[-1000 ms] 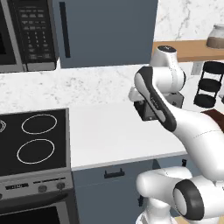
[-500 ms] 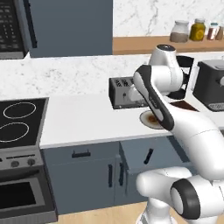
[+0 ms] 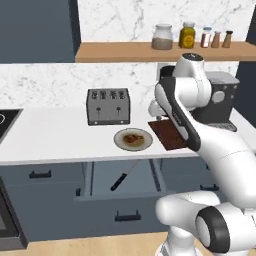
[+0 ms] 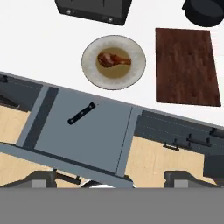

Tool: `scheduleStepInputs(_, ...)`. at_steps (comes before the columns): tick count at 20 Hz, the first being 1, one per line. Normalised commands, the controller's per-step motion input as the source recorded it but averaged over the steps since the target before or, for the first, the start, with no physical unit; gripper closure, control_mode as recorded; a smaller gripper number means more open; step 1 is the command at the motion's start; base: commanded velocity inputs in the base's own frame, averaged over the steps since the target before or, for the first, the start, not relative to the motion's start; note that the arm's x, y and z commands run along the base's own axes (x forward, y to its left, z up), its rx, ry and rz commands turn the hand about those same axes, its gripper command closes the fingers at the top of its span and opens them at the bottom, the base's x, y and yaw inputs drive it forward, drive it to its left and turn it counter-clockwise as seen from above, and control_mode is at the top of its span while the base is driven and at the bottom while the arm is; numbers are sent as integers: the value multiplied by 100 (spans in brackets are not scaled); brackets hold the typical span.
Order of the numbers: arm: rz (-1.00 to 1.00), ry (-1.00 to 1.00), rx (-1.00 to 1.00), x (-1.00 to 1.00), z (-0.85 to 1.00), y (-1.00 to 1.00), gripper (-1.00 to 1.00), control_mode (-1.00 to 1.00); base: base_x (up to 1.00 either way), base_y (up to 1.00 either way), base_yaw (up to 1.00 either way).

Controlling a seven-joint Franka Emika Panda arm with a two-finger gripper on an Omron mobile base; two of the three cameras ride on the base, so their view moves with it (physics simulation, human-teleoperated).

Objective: Pick up the knife from the drawer and place it on the cutting board. Then place the meat from the plate to the cutting board.

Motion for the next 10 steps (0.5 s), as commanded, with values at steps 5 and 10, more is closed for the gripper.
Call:
scheduleStepInputs(5,0,0,0,0,0,0,-100,100,5,-100,34)
scheduleStepInputs(10,0,0,0,0,0,0,-100,100,42,-78,36)
